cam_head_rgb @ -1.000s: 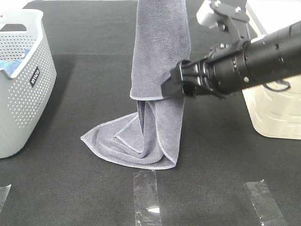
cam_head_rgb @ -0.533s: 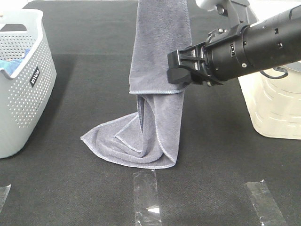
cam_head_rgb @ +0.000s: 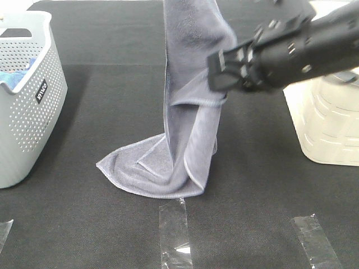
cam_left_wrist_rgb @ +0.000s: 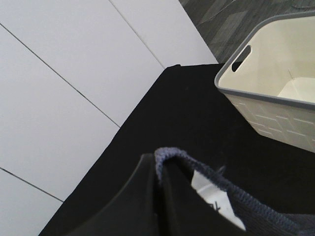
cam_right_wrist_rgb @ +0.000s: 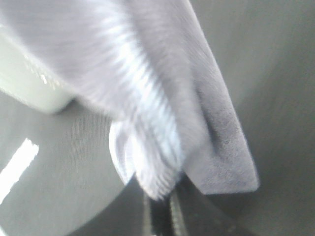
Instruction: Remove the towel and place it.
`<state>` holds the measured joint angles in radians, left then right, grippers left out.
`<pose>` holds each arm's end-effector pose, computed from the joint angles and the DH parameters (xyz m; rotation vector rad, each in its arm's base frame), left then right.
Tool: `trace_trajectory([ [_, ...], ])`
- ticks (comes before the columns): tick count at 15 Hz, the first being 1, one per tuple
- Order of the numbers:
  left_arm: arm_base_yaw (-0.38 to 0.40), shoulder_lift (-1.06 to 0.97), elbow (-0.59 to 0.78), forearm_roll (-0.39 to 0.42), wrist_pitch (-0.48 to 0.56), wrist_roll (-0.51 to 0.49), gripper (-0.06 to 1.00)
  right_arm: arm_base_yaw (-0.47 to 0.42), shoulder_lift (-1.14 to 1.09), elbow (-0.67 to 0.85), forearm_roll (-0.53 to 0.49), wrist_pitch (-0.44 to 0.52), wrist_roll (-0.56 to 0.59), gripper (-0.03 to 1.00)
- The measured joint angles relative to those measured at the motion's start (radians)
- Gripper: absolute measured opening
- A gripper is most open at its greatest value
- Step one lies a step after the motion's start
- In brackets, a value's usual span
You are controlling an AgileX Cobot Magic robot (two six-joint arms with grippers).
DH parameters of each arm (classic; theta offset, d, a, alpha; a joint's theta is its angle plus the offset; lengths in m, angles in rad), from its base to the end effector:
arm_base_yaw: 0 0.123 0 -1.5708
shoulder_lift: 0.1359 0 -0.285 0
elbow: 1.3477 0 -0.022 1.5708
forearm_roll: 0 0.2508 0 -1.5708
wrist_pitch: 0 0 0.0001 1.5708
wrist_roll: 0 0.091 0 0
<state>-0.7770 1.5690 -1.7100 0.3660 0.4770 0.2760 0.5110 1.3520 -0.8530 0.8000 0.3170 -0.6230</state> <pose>0.2707 -0.2452 0.4638 1.0462 1.4515 0.0239 0.2398 0.1578 0.2740 -0.5298 2.1950 0.6112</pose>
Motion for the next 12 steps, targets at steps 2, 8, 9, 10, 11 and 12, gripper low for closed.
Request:
trace_trajectory([
  [2,0.0,0.0,0.0,0.005,0.002,0.0,0.0,0.0,-0.039,0.0,-0.018,0.003,0.011,0.09],
  [8,0.0,0.0,0.0,0.019,-0.011,0.0,0.0,0.0,-0.045,0.0,-0.048,0.057,0.02,0.3],
  [9,0.0,0.0,0.0,0.019,-0.018,0.0,0.0,0.0,-0.045,0.0,-0.048,0.06,0.02,0.24],
  [10,0.0,0.0,0.0,0.019,-0.028,0.0,0.0,0.0,-0.045,0.0,-0.051,0.06,0.02,0.18],
  [11,0.0,0.0,0.0,0.019,-0.034,0.0,0.0,0.0,-0.045,0.0,-0.052,0.06,0.02,0.13],
  [12,0.0,0.0,0.0,0.02,-0.036,0.0,0.0,0.0,-0.045,0.0,-0.052,0.059,0.02,0.12],
])
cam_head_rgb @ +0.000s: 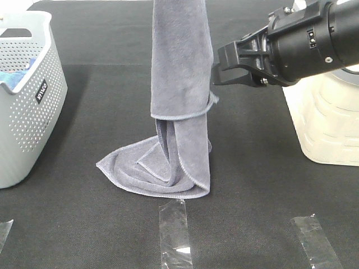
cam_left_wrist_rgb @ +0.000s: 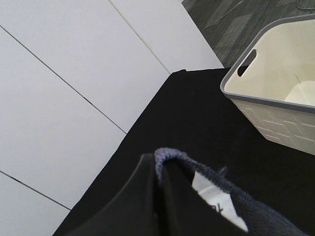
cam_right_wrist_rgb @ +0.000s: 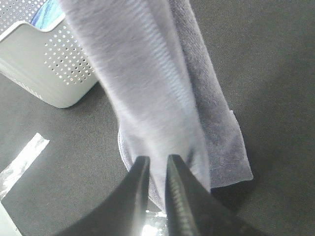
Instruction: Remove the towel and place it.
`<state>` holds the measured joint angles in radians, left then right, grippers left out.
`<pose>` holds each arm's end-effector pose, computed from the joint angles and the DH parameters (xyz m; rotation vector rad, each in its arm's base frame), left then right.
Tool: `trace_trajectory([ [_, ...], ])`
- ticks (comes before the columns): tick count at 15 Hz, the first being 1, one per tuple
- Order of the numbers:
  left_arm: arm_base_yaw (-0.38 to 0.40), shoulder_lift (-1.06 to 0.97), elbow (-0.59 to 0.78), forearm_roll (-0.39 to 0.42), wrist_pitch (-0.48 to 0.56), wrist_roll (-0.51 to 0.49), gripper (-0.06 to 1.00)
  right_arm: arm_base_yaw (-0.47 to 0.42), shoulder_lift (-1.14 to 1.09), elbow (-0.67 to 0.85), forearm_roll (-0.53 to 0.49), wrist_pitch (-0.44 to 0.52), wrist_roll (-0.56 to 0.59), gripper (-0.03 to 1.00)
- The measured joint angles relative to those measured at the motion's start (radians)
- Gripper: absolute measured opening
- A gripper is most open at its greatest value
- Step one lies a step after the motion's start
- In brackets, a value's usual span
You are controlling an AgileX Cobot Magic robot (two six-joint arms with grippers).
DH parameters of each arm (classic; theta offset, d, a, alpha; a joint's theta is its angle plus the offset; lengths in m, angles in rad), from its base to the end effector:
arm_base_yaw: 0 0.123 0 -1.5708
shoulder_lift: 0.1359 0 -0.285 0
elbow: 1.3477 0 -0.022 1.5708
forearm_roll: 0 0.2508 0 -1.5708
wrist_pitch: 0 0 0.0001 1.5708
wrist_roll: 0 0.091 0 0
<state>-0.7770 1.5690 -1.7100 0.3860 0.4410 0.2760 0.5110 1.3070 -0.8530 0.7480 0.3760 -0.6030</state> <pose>0.2710 -0.2460 0.4671 1.0402 1.4104 0.0330 0.2294 0.1548 0.2830 -0.5914 2.1882 0.6163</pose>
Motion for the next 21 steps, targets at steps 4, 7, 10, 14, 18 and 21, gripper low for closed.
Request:
trace_trajectory([
  [4,0.0,0.0,0.0,0.0,-0.019,0.004,0.0,0.0,0.006,0.0,-0.081,-0.007,0.0,0.44],
  [7,0.0,-0.004,0.0,-0.049,0.007,0.123,0.0,0.0,0.017,0.0,-0.172,0.036,0.042,0.55],
  [10,0.0,-0.021,0.0,-0.418,0.13,0.472,0.0,0.0,0.016,0.0,-0.228,0.16,0.078,0.56],
  [14,0.0,-0.027,0.0,-0.647,0.255,0.703,0.0,0.0,-0.031,0.0,-0.229,0.293,0.086,0.62],
  [18,0.0,-0.028,0.0,-0.679,0.302,0.718,0.0,0.0,-0.03,0.031,-0.32,0.256,0.086,0.66],
  [21,0.0,-0.029,0.0,-0.688,0.305,0.718,0.0,0.0,0.029,0.032,-0.331,0.158,0.051,0.67],
])
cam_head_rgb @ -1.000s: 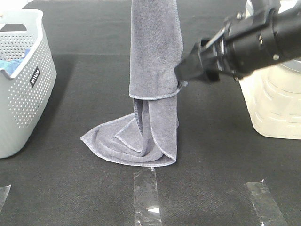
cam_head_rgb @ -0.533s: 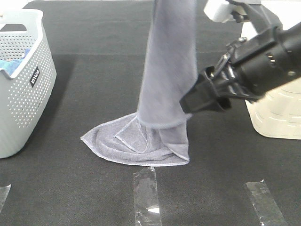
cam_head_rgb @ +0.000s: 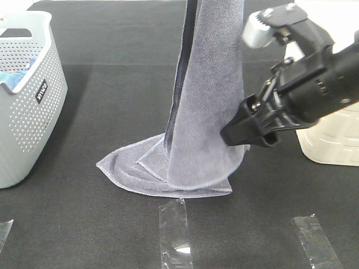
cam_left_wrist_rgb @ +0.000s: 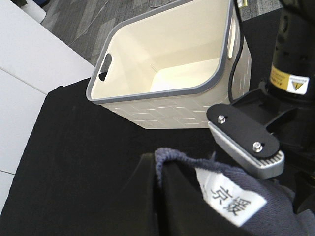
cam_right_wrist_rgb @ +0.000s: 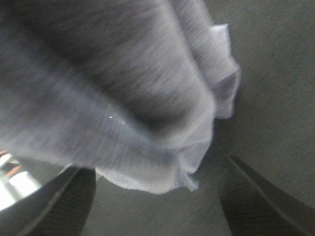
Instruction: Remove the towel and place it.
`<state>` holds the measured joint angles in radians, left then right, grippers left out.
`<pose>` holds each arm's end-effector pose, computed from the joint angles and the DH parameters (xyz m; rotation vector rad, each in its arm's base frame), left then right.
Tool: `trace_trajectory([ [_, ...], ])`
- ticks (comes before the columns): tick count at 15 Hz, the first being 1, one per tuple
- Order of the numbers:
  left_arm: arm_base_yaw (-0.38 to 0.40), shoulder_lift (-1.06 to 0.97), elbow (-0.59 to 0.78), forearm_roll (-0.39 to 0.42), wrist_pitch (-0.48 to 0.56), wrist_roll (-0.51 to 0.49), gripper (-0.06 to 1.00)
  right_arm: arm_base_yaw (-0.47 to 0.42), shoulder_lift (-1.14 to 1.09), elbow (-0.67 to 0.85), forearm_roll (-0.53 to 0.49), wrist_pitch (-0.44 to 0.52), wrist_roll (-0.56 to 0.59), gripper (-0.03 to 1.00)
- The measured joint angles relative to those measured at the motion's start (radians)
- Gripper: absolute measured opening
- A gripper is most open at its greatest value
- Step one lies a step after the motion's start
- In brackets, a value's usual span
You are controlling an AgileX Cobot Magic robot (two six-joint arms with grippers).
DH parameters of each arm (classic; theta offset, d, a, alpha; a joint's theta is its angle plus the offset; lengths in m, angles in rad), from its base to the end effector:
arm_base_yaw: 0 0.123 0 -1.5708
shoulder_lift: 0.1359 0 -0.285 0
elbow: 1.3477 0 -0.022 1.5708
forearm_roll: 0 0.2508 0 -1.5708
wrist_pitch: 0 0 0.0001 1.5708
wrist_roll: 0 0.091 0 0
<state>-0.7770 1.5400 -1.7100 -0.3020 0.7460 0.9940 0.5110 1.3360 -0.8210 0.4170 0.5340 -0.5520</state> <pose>0.2341 -0.2560 0.4514 1.5080 1.3631 -0.2119 0.2200 0.1449 0.2515 -0.9407 2.3261 0.3932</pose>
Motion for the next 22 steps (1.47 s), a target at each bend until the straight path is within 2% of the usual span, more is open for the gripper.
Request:
trace_trajectory([
  [2,0.0,0.0,0.0,-0.002,0.001,0.0,0.0,0.0,0.032,0.0,0.016,-0.02,-0.028,0.65],
  [6,0.0,0.0,0.0,-0.002,0.001,0.0,0.0,0.0,0.067,0.0,0.044,-0.055,-0.057,0.43],
  [7,0.0,0.0,0.0,-0.002,0.001,0.0,0.0,0.0,0.067,0.0,0.044,-0.055,-0.057,0.43],
  [10,0.0,0.0,0.0,-0.002,0.001,0.0,0.0,0.0,0.067,0.0,0.048,-0.074,-0.06,0.2],
  [11,0.0,0.0,0.0,-0.002,0.001,0.0,0.0,0.0,0.067,0.0,0.049,-0.074,-0.059,0.07],
  [12,0.0,0.0,0.0,-0.002,0.001,0.0,0.0,0.0,0.067,0.0,0.05,-0.068,-0.057,0.0],
  [15,0.02,0.0,0.0,-0.003,0.001,0.0,0.0,0.0,0.066,0.0,0.051,-0.011,-0.037,0.0],
  [18,0.079,0.0,0.0,-0.003,-0.001,-0.038,0.0,0.0,0.018,0.0,0.029,0.044,0.053,0.0],
  [20,0.127,0.0,0.0,-0.003,-0.02,-0.121,0.0,0.0,-0.039,0.0,-0.037,0.061,0.155,0.0],
  [22,0.173,0.0,0.0,-0.003,-0.046,-0.233,0.0,0.0,-0.107,-0.016,-0.179,0.081,0.307,0.0],
])
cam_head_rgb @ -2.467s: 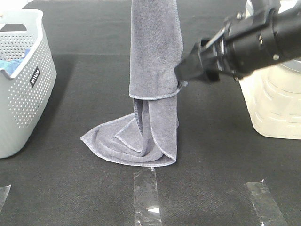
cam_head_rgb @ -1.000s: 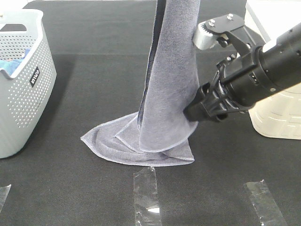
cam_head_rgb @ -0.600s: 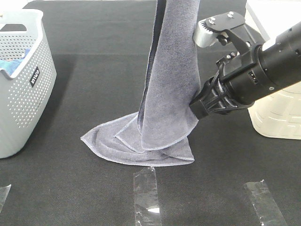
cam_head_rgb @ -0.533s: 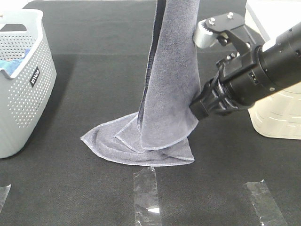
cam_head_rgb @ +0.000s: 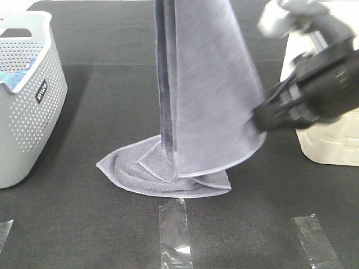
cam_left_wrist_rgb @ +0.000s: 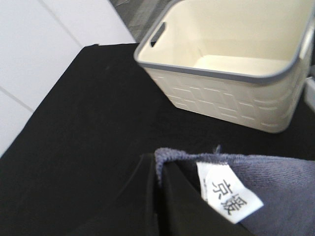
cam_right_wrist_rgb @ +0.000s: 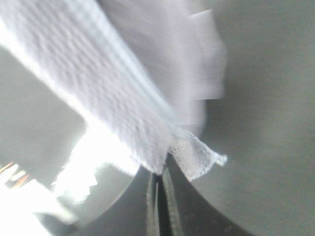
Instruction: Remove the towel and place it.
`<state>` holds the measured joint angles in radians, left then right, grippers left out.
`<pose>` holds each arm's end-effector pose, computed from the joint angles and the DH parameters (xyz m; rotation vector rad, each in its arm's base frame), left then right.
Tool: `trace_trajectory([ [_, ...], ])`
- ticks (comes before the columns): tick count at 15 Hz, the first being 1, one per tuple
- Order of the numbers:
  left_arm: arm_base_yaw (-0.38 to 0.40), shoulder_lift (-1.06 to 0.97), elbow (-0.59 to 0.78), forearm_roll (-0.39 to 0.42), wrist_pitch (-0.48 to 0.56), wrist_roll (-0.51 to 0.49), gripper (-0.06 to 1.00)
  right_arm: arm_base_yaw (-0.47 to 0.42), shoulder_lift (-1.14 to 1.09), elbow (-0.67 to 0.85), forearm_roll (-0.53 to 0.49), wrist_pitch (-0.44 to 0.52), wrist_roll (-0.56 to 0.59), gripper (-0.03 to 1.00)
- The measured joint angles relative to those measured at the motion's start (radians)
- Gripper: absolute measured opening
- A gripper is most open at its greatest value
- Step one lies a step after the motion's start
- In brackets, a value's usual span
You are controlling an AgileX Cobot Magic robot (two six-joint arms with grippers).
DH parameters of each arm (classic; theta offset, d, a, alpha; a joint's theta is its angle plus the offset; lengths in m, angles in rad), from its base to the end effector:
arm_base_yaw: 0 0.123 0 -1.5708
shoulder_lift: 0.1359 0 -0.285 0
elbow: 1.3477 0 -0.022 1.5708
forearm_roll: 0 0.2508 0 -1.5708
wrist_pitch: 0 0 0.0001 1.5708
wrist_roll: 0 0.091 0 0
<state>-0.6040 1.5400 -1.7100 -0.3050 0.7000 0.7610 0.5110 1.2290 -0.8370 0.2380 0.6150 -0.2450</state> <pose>0.2767 -0.2123 0.4550 1.1687 1.6109 -0.2449 0.2060 0.1297 0.2767 -0.7483 2.3872 0.3637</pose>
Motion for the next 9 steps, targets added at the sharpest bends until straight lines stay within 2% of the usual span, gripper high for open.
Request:
trace_trajectory([
  [2,0.041,0.015,-0.001,0.0,-0.013,-0.137,0.0,0.0,-0.018,-0.079,-0.133,0.06,0.105,0.0],
  [5,0.092,0.096,-0.002,0.007,-0.021,-0.31,0.0,0.0,0.027,-0.268,-0.304,0.154,0.181,0.0],
  [7,0.126,0.149,-0.002,0.014,-0.048,-0.355,0.0,0.0,0.099,-0.397,-0.409,0.208,0.21,0.0],
  [9,0.161,0.191,-0.002,0.019,-0.156,-0.362,0.0,-0.009,0.208,-0.533,-0.507,0.23,0.229,0.0],
])
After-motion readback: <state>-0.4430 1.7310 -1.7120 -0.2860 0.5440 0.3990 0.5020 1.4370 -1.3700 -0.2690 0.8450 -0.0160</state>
